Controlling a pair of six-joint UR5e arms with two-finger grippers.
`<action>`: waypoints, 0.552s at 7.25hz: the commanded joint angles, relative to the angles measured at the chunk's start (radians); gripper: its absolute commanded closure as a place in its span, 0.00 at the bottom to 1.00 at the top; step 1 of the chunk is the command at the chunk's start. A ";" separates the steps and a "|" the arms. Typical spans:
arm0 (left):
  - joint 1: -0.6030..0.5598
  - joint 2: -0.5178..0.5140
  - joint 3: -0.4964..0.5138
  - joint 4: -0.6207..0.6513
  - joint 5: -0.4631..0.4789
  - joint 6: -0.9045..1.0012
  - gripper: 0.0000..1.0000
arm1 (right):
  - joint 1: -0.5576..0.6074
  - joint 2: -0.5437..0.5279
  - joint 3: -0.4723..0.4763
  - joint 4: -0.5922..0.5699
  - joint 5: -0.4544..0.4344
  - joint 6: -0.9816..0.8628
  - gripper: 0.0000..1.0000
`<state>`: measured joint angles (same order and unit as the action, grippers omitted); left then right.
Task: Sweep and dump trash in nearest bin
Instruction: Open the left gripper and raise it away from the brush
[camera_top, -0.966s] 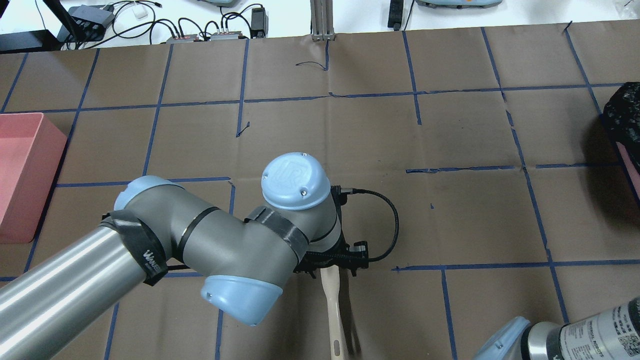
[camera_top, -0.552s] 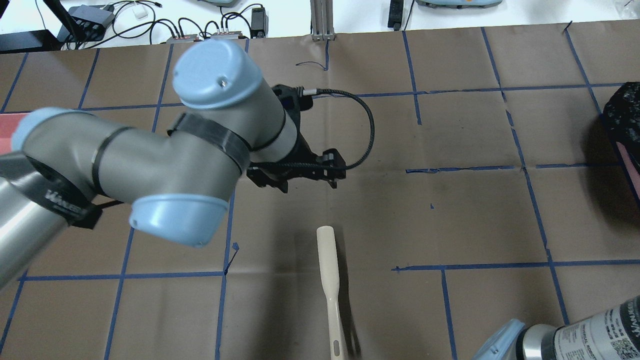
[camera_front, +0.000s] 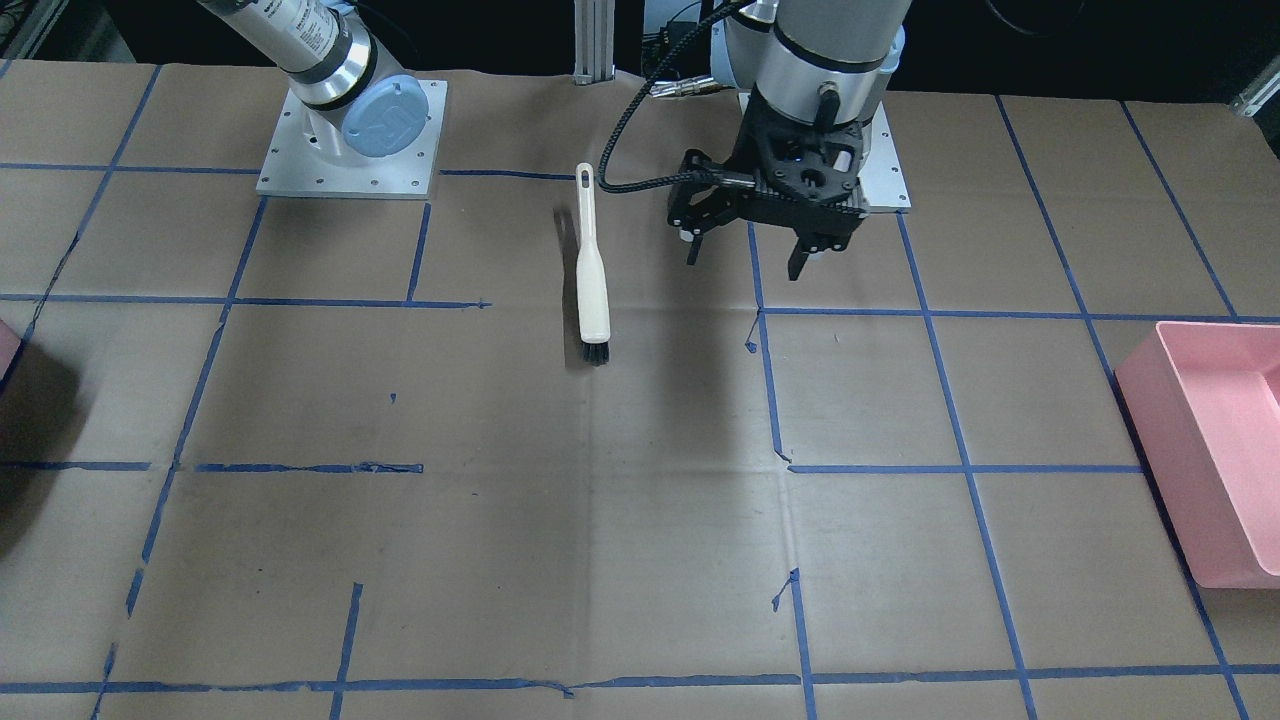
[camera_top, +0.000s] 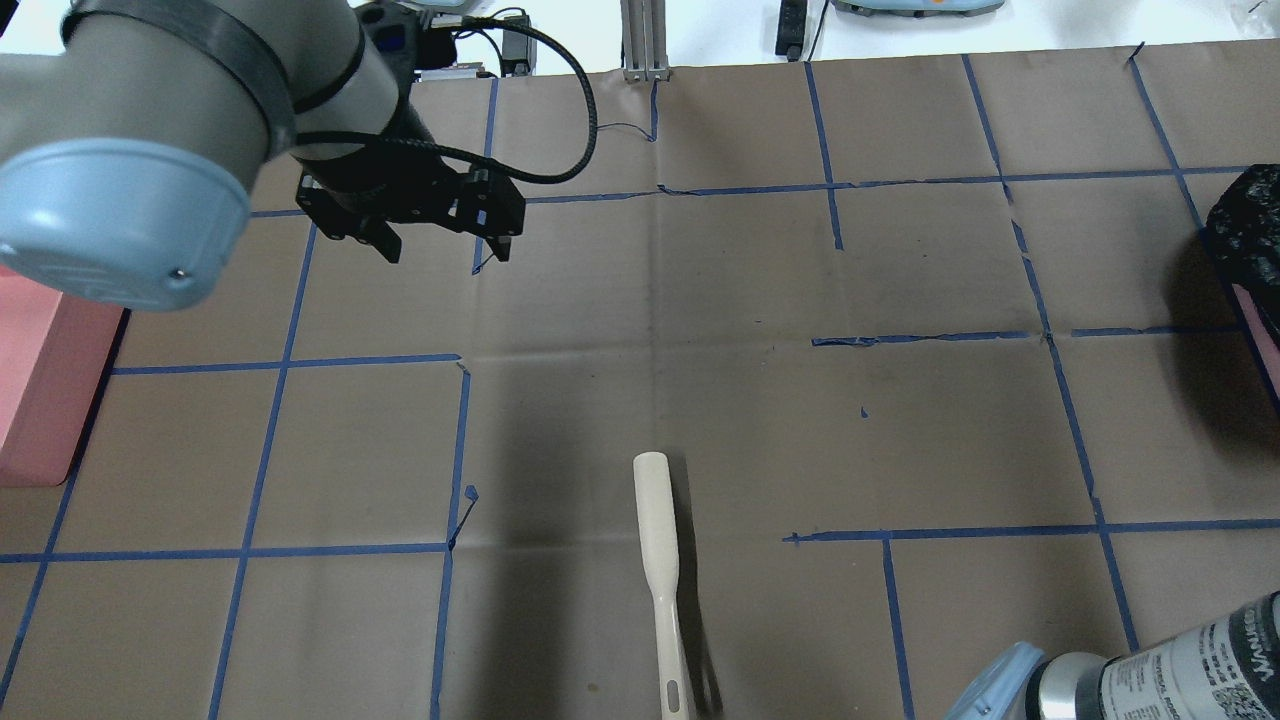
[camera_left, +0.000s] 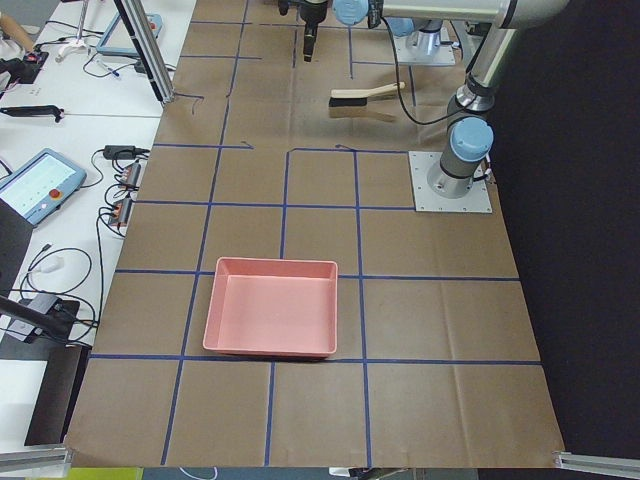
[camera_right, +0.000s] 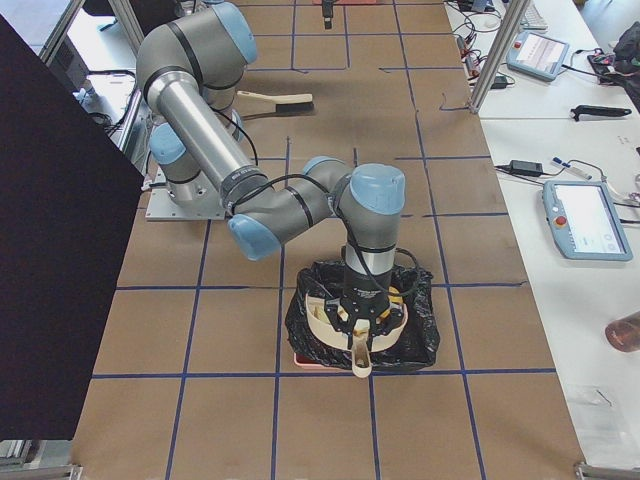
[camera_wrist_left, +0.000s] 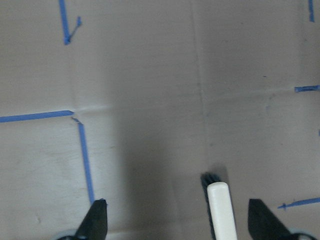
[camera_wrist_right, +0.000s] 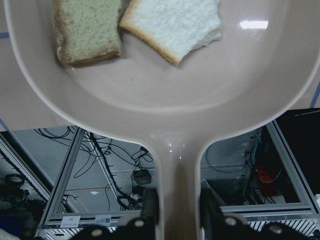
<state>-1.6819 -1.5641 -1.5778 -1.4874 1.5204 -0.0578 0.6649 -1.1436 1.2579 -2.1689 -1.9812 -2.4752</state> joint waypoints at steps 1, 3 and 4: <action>0.076 0.034 0.064 -0.147 0.004 0.010 0.03 | 0.041 -0.012 0.043 -0.101 -0.068 0.002 1.00; 0.087 0.061 0.058 -0.154 0.018 0.009 0.00 | 0.042 -0.024 0.162 -0.301 -0.097 0.001 1.00; 0.087 0.061 0.058 -0.166 0.018 0.010 0.00 | 0.042 -0.054 0.190 -0.328 -0.100 0.001 1.00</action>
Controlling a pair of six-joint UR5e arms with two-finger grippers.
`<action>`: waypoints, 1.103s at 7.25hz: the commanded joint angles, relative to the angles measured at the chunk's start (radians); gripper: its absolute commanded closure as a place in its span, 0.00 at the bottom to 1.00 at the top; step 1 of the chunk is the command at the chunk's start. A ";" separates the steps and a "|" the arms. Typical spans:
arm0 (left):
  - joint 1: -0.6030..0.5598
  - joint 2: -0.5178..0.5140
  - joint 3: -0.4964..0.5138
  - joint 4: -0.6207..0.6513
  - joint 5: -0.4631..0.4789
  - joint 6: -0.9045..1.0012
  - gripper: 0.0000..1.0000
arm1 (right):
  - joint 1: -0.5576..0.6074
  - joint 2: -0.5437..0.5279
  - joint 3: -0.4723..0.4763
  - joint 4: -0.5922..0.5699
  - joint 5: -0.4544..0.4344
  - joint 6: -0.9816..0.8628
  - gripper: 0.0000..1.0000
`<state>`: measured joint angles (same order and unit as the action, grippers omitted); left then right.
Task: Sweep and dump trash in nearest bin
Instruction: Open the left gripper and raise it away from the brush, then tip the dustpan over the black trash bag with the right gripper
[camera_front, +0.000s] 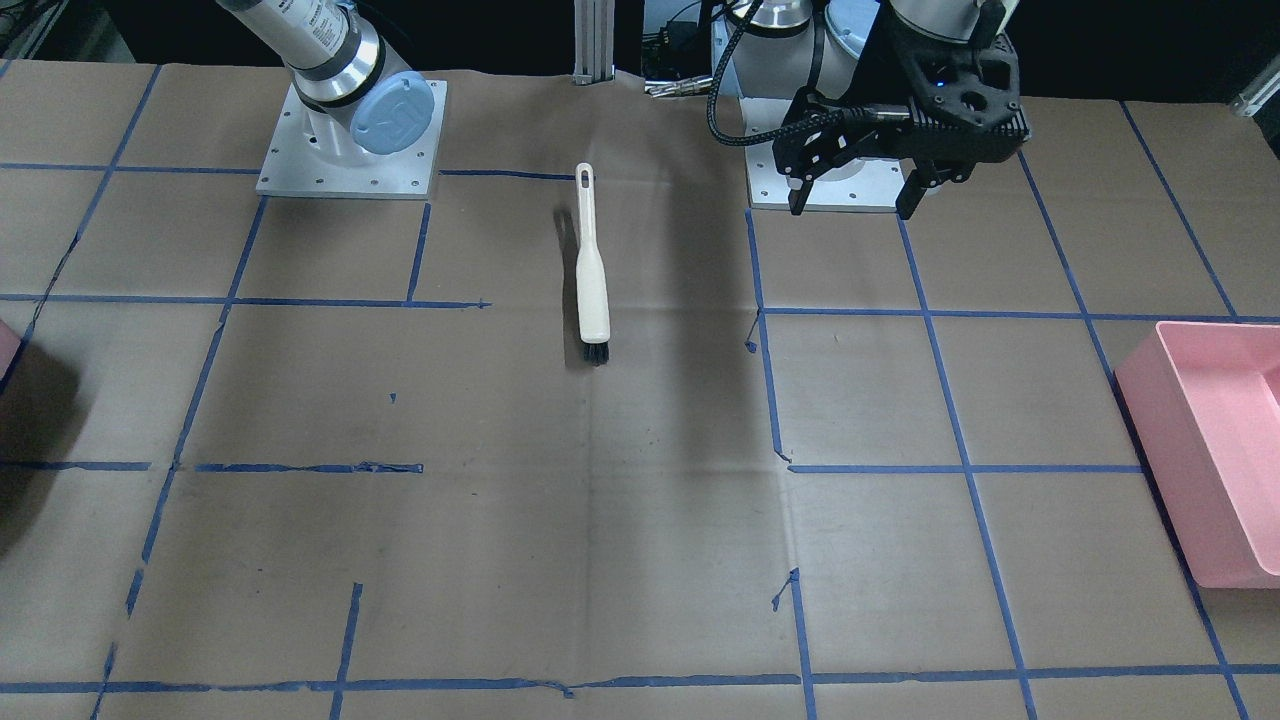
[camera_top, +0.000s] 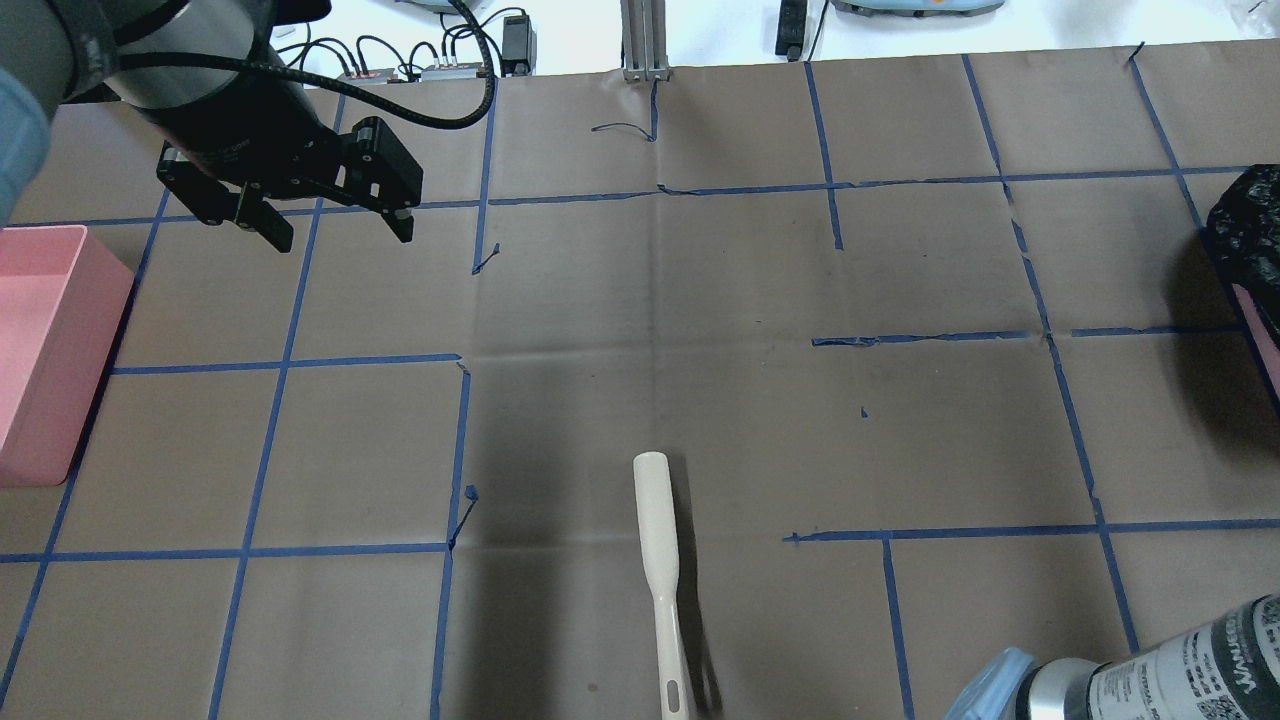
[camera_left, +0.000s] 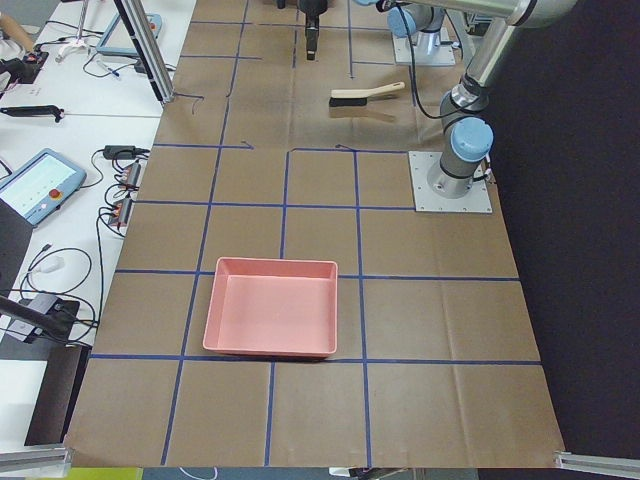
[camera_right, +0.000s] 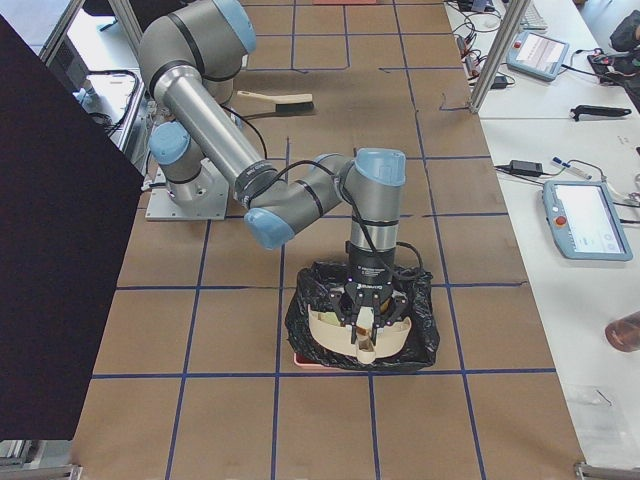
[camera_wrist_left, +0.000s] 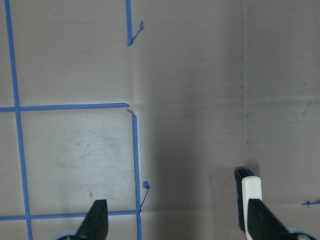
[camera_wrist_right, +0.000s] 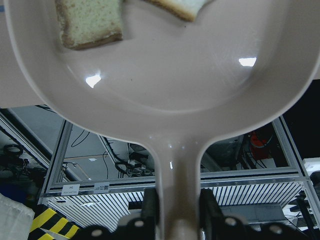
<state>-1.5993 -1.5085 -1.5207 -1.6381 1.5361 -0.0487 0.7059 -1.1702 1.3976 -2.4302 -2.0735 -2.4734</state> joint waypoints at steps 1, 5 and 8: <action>0.001 0.001 -0.001 -0.006 -0.008 0.000 0.00 | 0.001 -0.057 0.070 -0.067 -0.026 -0.001 1.00; 0.001 0.010 -0.041 0.024 -0.014 -0.002 0.00 | 0.026 -0.065 0.106 -0.242 -0.051 0.007 1.00; 0.001 0.005 -0.061 0.026 -0.014 -0.016 0.00 | 0.055 -0.060 0.161 -0.358 -0.135 0.030 1.00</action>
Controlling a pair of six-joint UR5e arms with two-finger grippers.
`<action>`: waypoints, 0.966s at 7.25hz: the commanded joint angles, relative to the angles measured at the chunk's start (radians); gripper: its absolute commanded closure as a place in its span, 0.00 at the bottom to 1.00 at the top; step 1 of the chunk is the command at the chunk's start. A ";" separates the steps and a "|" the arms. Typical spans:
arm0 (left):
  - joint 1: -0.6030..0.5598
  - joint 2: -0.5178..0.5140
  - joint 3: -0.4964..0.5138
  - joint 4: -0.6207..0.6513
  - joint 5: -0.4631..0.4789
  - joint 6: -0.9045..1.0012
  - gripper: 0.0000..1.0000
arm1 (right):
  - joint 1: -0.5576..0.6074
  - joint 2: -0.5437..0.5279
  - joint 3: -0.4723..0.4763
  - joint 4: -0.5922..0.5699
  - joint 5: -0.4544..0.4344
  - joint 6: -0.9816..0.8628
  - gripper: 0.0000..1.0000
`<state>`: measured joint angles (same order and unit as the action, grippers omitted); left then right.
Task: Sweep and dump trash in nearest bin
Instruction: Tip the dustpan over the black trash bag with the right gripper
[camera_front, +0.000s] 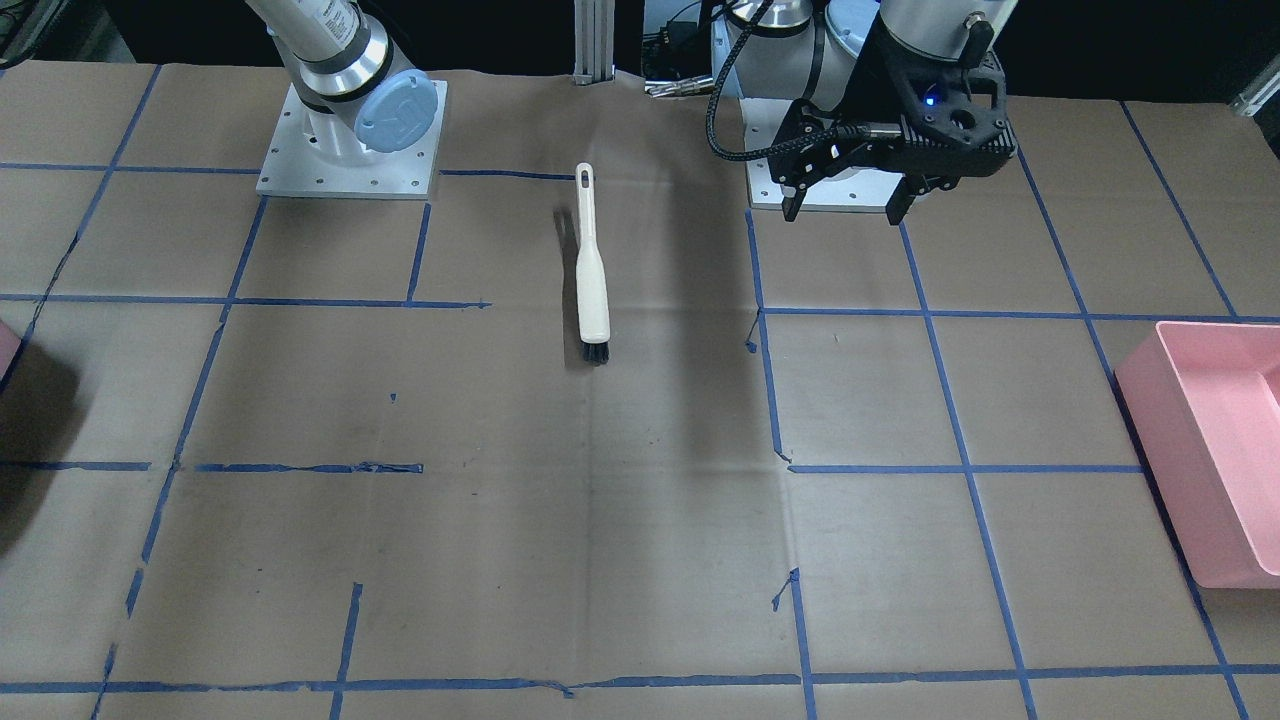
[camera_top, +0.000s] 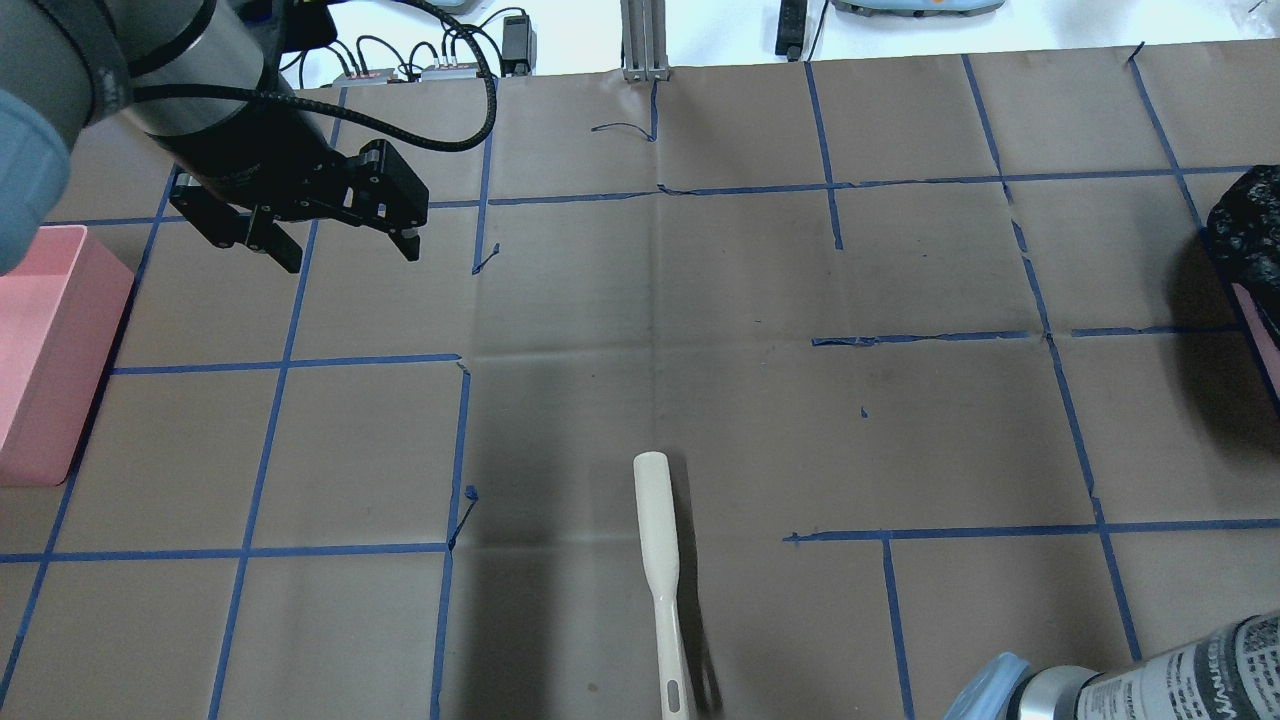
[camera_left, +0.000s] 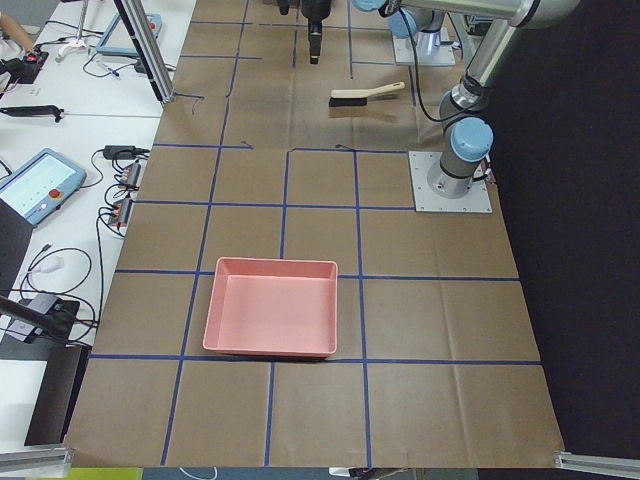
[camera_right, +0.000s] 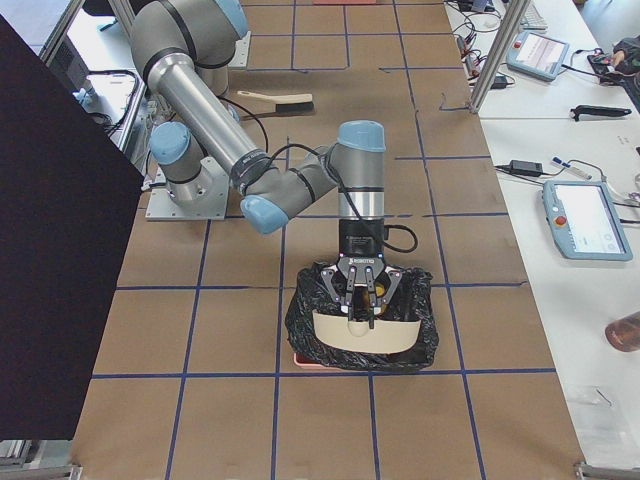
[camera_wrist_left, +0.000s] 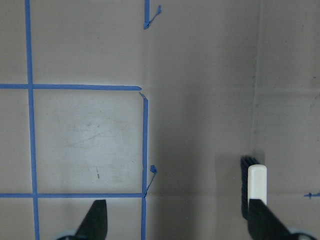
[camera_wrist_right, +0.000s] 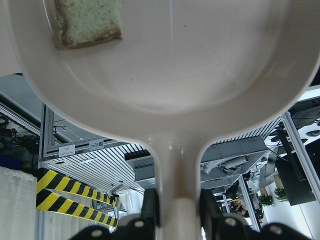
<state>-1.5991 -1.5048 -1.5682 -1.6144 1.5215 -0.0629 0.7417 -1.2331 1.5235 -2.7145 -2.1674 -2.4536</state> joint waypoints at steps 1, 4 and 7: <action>0.001 0.008 -0.030 0.002 -0.001 -0.003 0.00 | 0.051 0.006 0.079 -0.159 -0.081 0.012 1.00; 0.001 0.008 -0.032 0.002 0.000 -0.003 0.00 | 0.061 0.006 0.098 -0.250 -0.077 0.013 1.00; 0.001 0.008 -0.035 0.018 0.000 -0.003 0.00 | 0.061 0.008 0.096 -0.255 -0.071 -0.001 1.00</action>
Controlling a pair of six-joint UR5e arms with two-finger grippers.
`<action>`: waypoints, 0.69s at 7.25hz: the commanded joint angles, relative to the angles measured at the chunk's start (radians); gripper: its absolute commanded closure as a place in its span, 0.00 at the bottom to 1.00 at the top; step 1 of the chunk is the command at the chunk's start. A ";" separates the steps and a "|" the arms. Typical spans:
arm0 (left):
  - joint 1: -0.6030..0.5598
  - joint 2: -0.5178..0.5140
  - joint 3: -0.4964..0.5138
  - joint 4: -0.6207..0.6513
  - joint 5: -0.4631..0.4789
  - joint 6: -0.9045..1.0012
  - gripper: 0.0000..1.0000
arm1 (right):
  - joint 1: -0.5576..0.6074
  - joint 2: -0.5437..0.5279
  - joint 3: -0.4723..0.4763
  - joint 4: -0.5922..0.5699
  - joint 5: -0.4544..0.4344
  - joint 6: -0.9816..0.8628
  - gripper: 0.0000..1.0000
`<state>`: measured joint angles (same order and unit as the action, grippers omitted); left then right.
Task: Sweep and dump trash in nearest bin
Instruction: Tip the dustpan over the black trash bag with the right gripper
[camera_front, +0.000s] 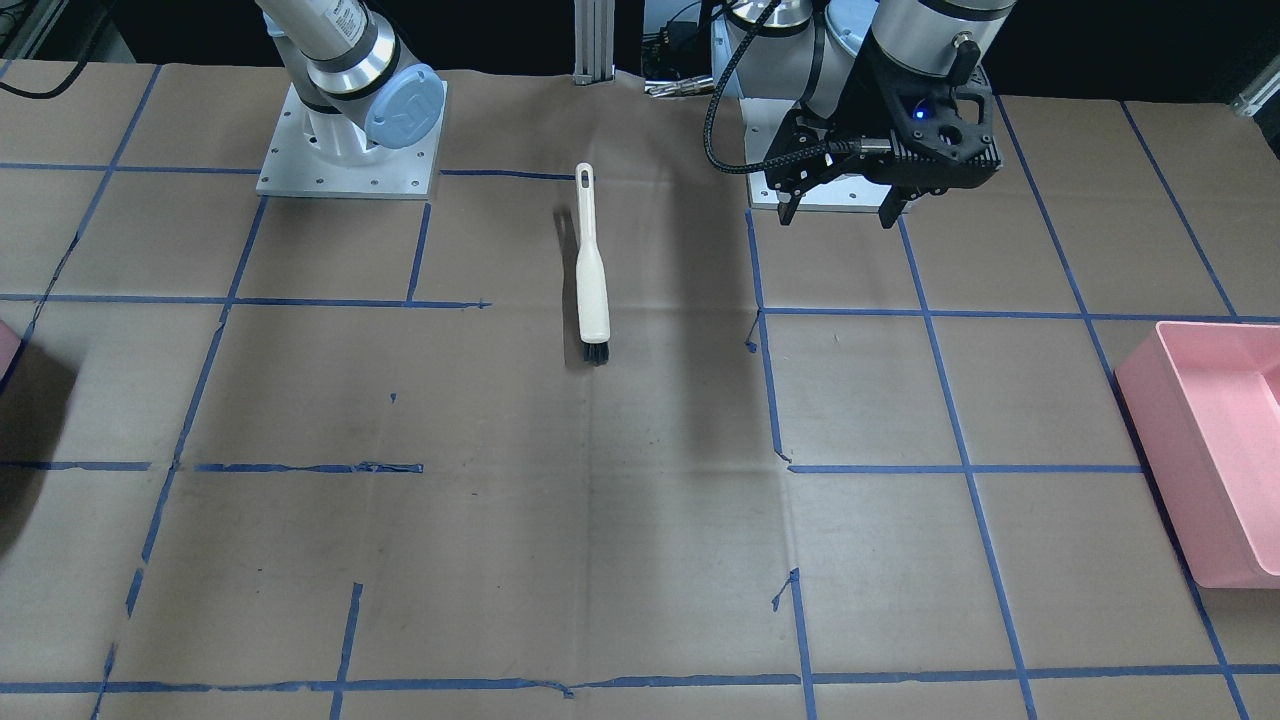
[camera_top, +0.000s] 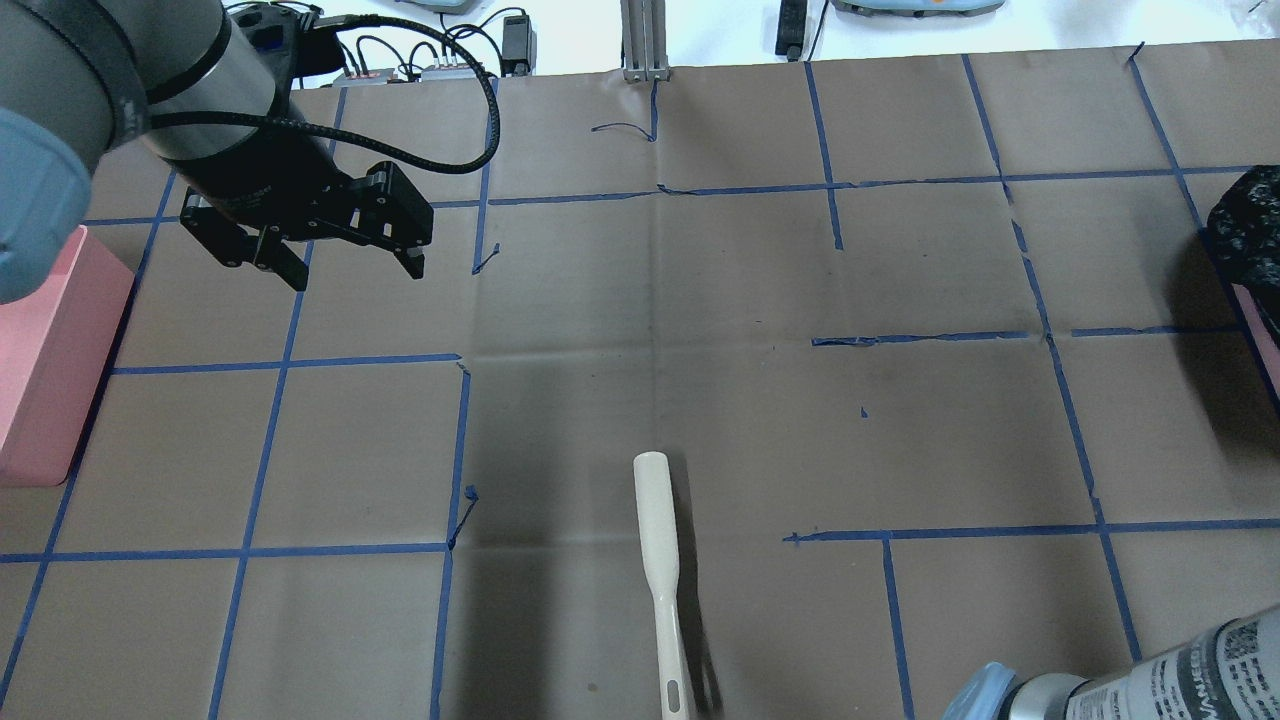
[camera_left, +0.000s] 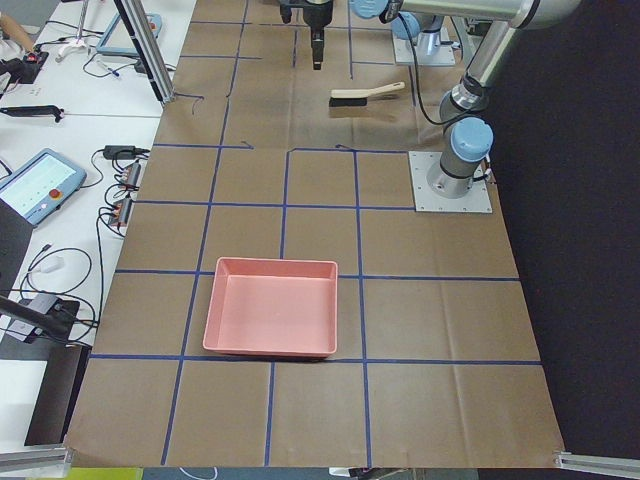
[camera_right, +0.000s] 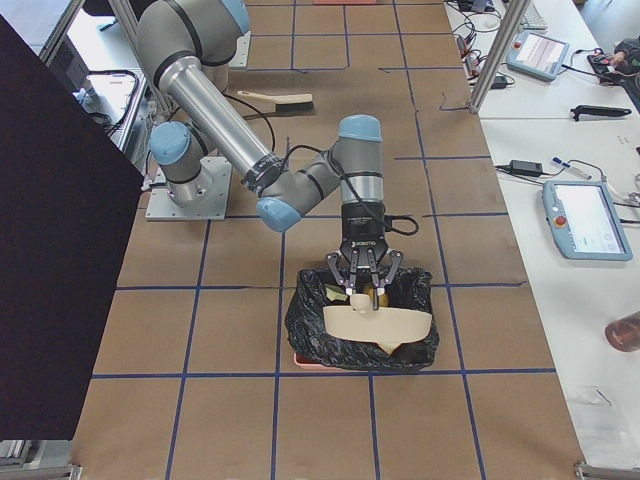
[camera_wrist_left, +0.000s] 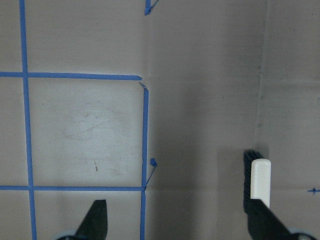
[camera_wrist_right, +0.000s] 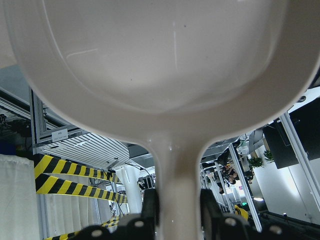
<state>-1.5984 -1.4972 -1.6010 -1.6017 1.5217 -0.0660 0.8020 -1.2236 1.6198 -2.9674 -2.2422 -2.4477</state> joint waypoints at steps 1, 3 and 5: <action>0.000 0.002 -0.002 0.006 0.000 0.000 0.00 | 0.000 -0.004 0.000 0.010 0.016 -0.016 1.00; 0.000 0.002 -0.002 0.006 0.000 0.000 0.00 | 0.000 -0.025 -0.006 0.113 0.129 -0.014 1.00; -0.002 0.002 -0.002 0.006 0.000 0.002 0.00 | -0.001 -0.108 -0.004 0.305 0.238 0.072 1.00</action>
<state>-1.5993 -1.4956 -1.6028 -1.5954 1.5217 -0.0656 0.8015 -1.2835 1.6163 -2.7852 -2.0706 -2.4350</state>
